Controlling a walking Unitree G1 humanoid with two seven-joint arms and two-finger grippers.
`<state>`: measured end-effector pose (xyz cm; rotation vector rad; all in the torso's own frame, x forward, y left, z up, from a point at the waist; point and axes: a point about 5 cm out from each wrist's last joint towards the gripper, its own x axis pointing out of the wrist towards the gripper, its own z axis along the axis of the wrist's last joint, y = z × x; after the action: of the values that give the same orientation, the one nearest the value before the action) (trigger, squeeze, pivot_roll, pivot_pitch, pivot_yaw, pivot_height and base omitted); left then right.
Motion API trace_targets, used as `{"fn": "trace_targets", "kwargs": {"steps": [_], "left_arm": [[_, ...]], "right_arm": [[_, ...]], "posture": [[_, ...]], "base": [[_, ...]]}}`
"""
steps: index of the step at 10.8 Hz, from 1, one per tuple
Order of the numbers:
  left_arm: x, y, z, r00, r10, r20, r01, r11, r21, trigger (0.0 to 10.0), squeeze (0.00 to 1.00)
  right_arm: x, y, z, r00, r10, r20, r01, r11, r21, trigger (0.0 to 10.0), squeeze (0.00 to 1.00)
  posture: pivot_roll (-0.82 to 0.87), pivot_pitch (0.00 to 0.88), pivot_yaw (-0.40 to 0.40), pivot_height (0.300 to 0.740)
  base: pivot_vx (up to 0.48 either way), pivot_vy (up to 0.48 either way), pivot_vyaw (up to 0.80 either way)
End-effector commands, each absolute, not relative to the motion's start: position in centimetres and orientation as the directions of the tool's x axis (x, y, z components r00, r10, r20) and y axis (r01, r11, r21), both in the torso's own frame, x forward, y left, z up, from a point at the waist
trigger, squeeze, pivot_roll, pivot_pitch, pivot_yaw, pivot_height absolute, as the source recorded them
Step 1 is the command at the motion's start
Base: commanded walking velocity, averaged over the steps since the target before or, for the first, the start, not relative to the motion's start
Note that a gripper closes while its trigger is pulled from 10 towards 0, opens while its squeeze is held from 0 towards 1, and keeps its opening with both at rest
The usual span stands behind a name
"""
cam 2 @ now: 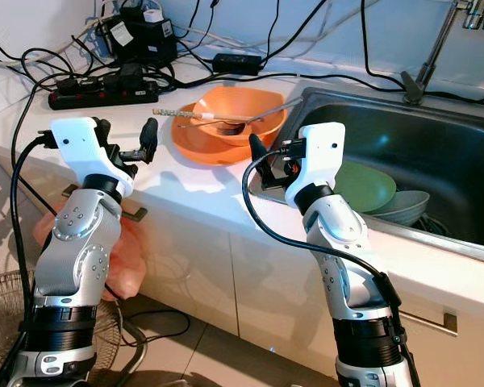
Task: Kitchen organization
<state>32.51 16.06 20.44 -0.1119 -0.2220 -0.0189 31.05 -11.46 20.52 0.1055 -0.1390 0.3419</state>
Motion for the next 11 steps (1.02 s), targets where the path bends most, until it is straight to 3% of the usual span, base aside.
{"fn": "trace_targets", "kwargs": {"steps": [1, 5, 11], "left_arm": [[32.7, 16.5, 20.6, 0.976, 0.02, 0.218, 0.004, 0.994, -0.112, 10.0, 0.0], [33.0, 16.7, 20.4, 0.98, 0.028, 0.199, -0.006, 0.994, -0.113, 10.0, 0.0], [33.8, 18.0, 20.8, 0.978, 0.071, 0.197, -0.036, 0.984, -0.176, 10.0, 0.0]], "right_arm": [[31.1, -11.5, 20.8, 0.934, 0.322, 0.154, -0.336, 0.939, 0.073, 10.0, 0.0], [31.1, -11.6, 20.8, 0.936, 0.316, 0.154, -0.329, 0.942, 0.069, 10.0, 0.0], [31.0, -11.7, 21.2, 0.935, 0.308, 0.175, -0.322, 0.945, 0.058, 10.0, 0.0]], "posture": [[0.03, 0.048, 0.04, 0.74], [0.03, 0.05, 0.041, 0.74], [0.02, 0.062, 0.035, 0.74]], "base": [[0.0, 0.0, 0.0], [0.0, 0.0, -0.66], [0.0, 0.0, 0.0]]}}
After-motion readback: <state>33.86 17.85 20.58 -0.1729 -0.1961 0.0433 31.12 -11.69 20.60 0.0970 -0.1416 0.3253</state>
